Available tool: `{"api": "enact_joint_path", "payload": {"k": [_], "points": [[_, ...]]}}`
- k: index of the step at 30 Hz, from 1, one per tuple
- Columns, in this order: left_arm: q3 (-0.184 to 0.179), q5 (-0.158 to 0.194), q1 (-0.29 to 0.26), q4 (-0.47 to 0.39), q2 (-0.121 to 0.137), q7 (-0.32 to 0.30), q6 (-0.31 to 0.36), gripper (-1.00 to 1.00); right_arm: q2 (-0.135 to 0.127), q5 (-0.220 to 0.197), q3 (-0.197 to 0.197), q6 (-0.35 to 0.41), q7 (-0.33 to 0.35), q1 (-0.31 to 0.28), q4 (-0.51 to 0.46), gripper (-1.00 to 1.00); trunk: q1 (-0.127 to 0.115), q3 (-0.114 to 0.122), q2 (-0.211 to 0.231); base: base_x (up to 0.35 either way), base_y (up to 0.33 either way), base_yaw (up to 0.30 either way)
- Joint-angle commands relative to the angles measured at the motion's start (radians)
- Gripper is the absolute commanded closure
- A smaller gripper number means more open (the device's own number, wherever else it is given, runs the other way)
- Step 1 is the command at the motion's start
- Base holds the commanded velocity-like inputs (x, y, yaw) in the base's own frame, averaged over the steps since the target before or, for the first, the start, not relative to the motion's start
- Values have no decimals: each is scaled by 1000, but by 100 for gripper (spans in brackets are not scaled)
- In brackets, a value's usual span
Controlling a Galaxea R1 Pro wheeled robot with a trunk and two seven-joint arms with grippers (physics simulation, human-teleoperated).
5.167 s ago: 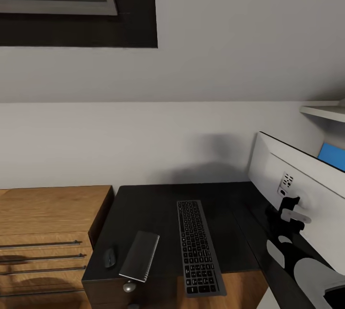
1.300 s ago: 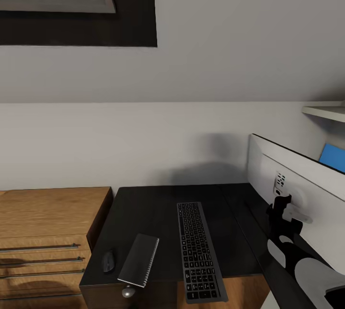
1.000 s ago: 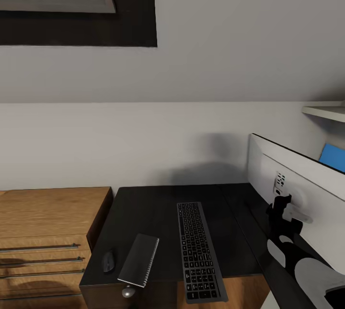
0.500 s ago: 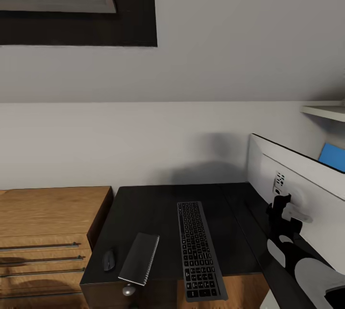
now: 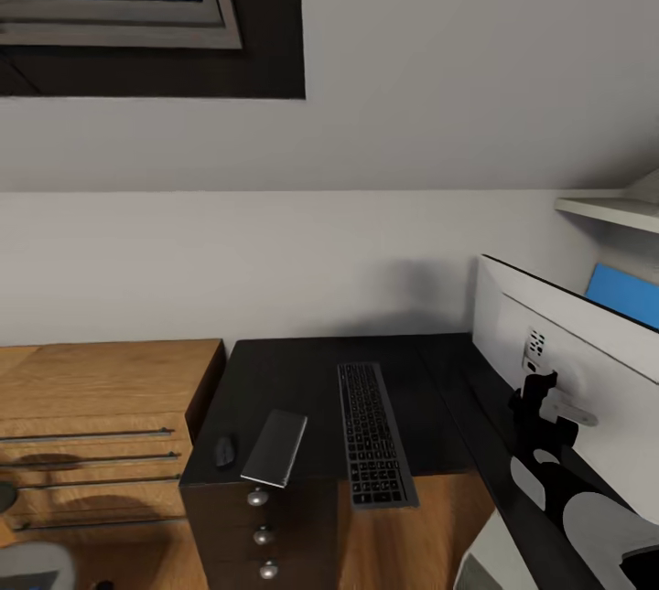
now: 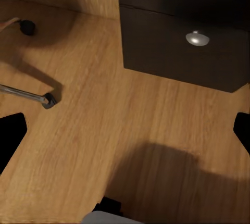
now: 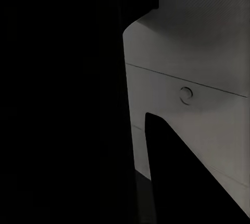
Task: In the bedroom, organize the workspace by keeping the computer under the desk, ensuring the monitor is on the desk, placing the keyboard on the desk next to the monitor, placing the mouse on the desk next to the keyboard, moving the folder from the swivel chair onto the desk next to the mouse, stacking the notebook on top of the folder with the pen on top of the notebook, and positioning the swivel chair next to the desk.
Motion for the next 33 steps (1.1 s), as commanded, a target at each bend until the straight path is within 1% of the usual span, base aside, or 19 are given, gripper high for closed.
{"api": "enact_joint_path", "payload": {"k": [1, 33], "points": [[-9, 7, 0, -2, 1, 8, -3, -100, -1, 2, 18, -3, -5, -1, -2, 100, 0, -1, -1, -335, 0, 0], [-8, 11, 0, -2, 1, 7, -2, -100, 1, 2, 18, -7, -5, -1, -2, 100, 0, -1, -1, -336, 0, 0]]}}
